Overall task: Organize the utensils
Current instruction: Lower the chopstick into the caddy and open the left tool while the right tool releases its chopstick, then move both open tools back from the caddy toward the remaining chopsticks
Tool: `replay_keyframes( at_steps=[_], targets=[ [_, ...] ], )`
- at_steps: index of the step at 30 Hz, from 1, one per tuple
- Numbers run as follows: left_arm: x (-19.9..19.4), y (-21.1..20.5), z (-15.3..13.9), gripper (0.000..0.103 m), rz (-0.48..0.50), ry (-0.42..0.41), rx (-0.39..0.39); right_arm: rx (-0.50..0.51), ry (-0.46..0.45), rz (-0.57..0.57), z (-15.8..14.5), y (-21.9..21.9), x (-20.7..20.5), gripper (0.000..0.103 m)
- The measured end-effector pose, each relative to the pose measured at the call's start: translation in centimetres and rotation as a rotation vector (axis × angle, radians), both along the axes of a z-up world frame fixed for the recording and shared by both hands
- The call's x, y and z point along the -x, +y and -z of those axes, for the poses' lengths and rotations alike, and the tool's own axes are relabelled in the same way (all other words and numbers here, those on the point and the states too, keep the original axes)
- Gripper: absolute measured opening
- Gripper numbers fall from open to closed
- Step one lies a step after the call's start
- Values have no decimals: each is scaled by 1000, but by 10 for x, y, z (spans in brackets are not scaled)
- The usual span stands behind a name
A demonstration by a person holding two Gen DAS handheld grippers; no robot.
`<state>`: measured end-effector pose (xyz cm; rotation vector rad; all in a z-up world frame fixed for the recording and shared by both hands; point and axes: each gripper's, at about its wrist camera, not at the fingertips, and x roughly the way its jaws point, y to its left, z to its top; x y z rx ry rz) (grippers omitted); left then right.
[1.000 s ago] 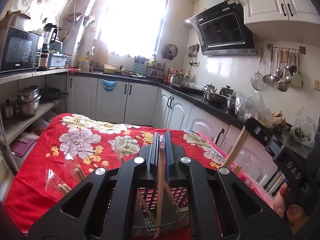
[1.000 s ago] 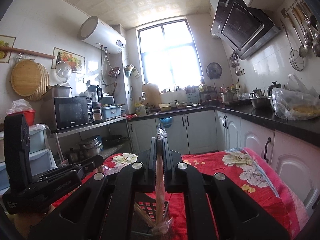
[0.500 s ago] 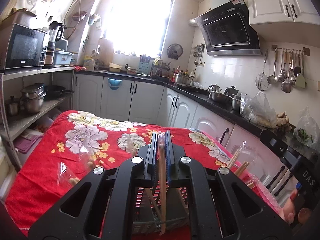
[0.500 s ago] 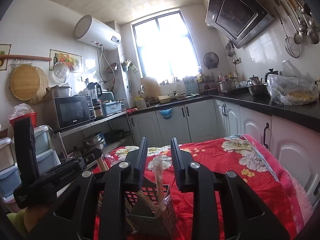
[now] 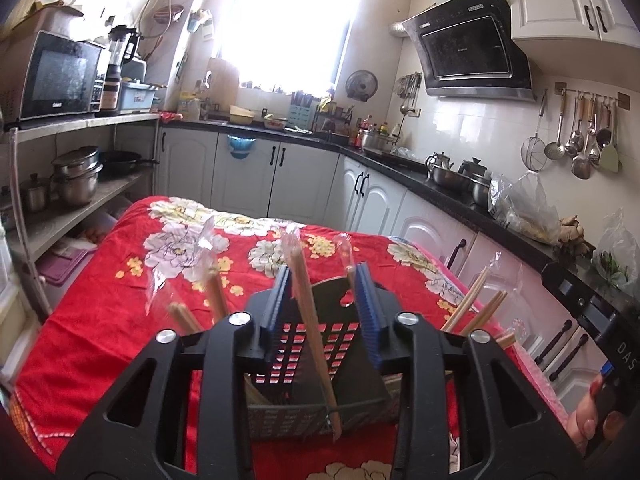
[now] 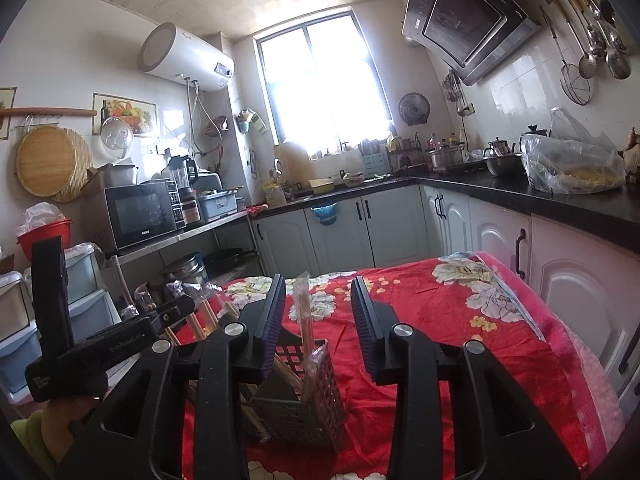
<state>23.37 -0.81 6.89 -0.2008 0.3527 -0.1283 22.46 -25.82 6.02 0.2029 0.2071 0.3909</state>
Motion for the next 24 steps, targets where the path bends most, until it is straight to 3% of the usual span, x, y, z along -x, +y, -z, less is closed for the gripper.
replay_keyframes(
  at_steps=[13,24],
  targets=[
    [19,3,8,55,27,62,15,12,101,-4,27,-8,11,42],
    [42,-5,20,71,111,116,-14,51,207,-23,48,-9,18,49]
  ],
)
